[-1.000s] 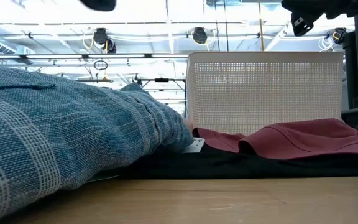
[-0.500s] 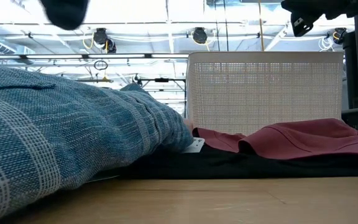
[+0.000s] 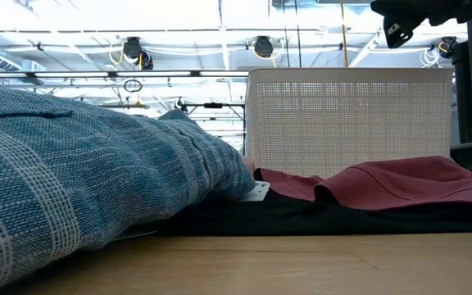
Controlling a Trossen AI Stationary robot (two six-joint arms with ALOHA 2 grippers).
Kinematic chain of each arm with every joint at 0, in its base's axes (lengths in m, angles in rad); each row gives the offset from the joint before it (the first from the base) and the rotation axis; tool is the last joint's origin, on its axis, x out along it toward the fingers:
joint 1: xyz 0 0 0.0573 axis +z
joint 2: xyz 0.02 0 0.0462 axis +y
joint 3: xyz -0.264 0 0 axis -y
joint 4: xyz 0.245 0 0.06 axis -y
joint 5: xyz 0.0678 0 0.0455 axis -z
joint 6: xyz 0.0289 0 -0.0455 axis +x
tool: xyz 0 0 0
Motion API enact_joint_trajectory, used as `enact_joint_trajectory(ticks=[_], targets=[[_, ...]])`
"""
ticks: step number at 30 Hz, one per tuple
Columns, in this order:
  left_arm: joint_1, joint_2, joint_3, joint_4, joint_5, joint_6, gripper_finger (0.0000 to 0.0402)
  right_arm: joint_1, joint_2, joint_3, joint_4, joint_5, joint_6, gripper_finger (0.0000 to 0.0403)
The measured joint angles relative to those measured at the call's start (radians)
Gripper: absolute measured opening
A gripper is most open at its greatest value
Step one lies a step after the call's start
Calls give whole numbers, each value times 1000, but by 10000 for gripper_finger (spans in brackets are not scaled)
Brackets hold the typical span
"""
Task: Pick & Place Cloths
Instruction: Put the gray sock into the transparent bin
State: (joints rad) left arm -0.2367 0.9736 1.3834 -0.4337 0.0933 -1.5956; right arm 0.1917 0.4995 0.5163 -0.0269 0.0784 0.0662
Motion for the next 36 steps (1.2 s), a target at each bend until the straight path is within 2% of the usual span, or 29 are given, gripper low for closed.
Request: enact_joint_trajectory(ticks=[6, 11, 15, 22, 36], targets=[[-66, 0, 0, -135, 91, -228, 0, 0, 0, 0, 0, 0, 0, 43], [-148, 0, 0, -298, 274, -418, 0, 0, 0, 0, 0, 0, 0, 43], [-232, 0, 0, -339, 384, -523, 0, 0, 0, 0, 0, 0, -7, 43], [-347, 11, 0, -438, 374, -616, 0, 0, 0, 0, -1, 3, -86, 43], [-441, 98, 0, -742, 367, -610, 0, 0, 4, 0, -1, 3, -97, 43]])
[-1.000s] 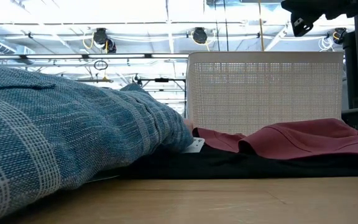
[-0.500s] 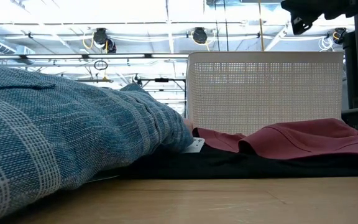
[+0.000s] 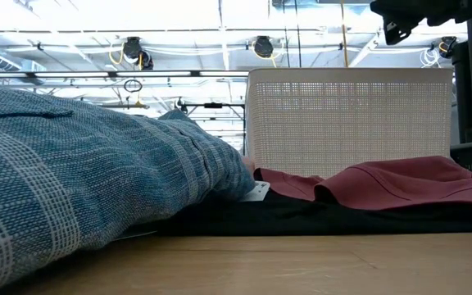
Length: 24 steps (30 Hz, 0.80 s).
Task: Pick & Place Cloths
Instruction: Put the gray sock into the transparent bin
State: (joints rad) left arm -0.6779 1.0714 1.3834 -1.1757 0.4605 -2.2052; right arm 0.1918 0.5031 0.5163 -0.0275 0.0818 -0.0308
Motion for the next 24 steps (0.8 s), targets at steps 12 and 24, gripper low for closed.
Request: enact_joint_trajectory(ticks=[12, 24], targets=[[-52, 157, 0, -229, -101, 117, 0, 0, 9, 0, 0, -2, 1, 43], [-100, 361, 0, -214, -101, 207, 0, 0, 19, 0, 0, -3, 20, 43]])
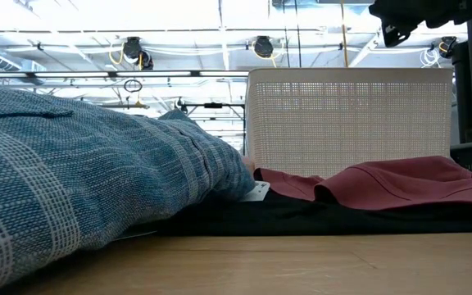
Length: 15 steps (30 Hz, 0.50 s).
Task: Pick & Place Cloths
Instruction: Put the gray sock into the transparent bin
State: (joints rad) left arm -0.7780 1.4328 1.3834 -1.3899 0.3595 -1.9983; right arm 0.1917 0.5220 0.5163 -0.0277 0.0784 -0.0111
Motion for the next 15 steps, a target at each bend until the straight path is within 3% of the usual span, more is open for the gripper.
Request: enact_joint_trajectory(ticks=[9, 15], targets=[[-62, 152, 0, 13, 1, 7, 0, 0, 0, 0, 0, 0, 3, 43], [-107, 232, 0, 52, -63, 3, 0, 0, 0, 0, 0, 0, 2, 43]])
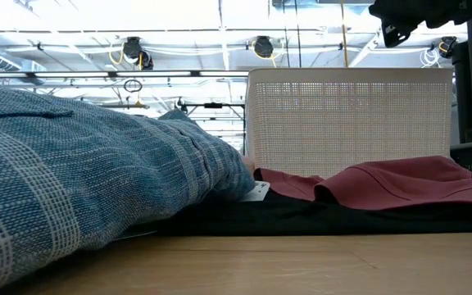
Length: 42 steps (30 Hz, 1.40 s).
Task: Pick & Place Cloths
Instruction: Put the gray sock into the transparent bin, then put the pink underwear into the gold wire basket
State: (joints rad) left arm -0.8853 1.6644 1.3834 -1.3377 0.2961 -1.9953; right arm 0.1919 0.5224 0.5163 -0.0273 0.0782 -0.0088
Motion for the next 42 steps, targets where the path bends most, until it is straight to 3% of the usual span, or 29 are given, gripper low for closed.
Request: enact_joint_trajectory(ticks=[13, 22, 26, 30, 35, 39, 42], targets=[[-27, 31, 0, 8, -18, -60, 49, 0, 0, 0, 0, 0, -2, 43], [-27, 5, 0, 28, -17, -43, 163, 0, 0, 0, 0, 0, -3, 43], [-19, -62, 0, 67, 46, -10, 206, 0, 0, 0, 0, 0, -3, 43], [-19, -167, 0, 99, 50, -92, 227, 0, 0, 0, 0, 0, -3, 43], [-21, -323, 0, 162, -122, -212, 229, 0, 0, 0, 0, 0, -3, 43], [-12, -421, 0, 225, -409, -234, 230, 0, 0, 0, 0, 0, -3, 43], [9, -462, 0, 291, -633, -164, 230, 0, 0, 0, 0, 0, -3, 43]])
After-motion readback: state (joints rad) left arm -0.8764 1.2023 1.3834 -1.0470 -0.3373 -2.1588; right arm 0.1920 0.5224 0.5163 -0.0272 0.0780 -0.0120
